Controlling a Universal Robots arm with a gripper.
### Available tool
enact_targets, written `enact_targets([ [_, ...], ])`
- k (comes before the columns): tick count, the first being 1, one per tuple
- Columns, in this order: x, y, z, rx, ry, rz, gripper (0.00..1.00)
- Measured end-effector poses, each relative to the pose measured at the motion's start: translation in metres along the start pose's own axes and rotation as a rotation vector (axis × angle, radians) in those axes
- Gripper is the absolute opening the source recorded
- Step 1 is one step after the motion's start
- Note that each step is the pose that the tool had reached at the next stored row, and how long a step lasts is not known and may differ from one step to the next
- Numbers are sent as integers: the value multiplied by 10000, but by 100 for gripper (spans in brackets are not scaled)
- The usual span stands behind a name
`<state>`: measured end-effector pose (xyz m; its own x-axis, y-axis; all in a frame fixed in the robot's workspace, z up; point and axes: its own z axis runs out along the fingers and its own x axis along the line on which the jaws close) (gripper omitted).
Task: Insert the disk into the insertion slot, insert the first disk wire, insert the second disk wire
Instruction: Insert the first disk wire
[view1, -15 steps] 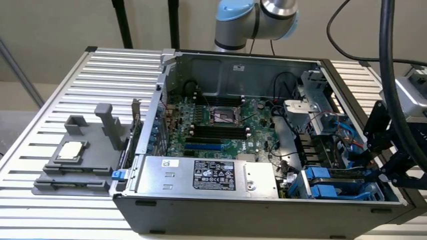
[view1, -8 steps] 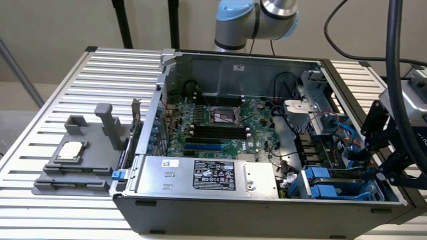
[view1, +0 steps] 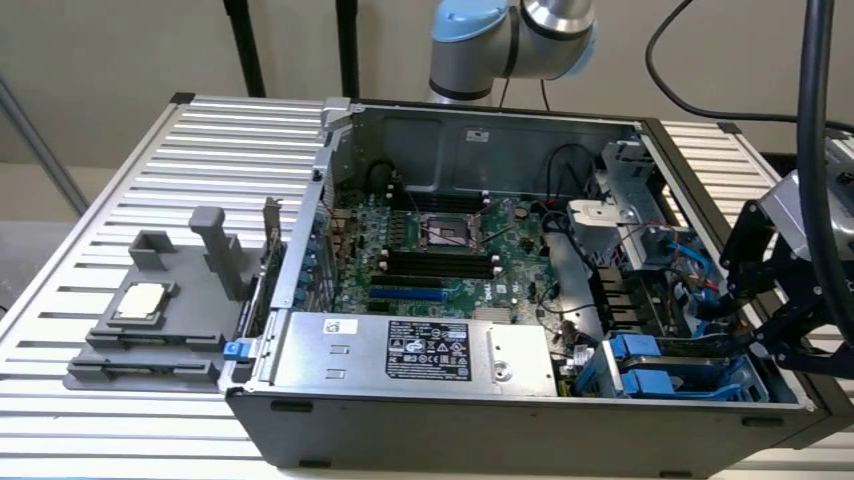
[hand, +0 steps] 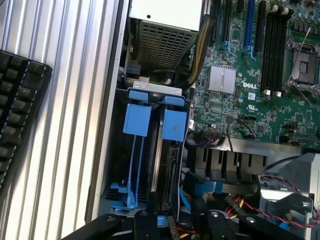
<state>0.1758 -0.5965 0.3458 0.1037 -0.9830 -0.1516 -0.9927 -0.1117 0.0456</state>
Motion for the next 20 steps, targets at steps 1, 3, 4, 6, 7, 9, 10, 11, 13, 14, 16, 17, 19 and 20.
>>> enact_targets([
  [1, 1, -5, 4, -1, -33, -33, 40],
  [3, 5, -19, 12, -4, -86, -96, 40],
  [4, 7, -26, 16, -6, -104, -127, 40],
  [6, 10, -37, 23, -15, -126, -200, 40],
  [7, 11, -39, 24, -20, -134, -237, 40],
  [9, 12, -40, 27, -28, -150, -300, 40],
  [10, 12, -41, 27, -31, -156, -328, 40],
  [11, 13, -41, 29, -34, -162, -354, 40],
  [13, 13, -41, 29, -40, -166, -395, 31],
  [14, 13, -41, 30, -43, -168, -415, 31],
  [16, 13, -41, 30, -49, -168, -447, 24],
  [17, 13, -42, 30, -51, -167, -460, 24],
  [19, 13, -41, 30, -55, -166, -486, 21],
  [20, 13, -38, 32, -56, -168, -497, 16],
])
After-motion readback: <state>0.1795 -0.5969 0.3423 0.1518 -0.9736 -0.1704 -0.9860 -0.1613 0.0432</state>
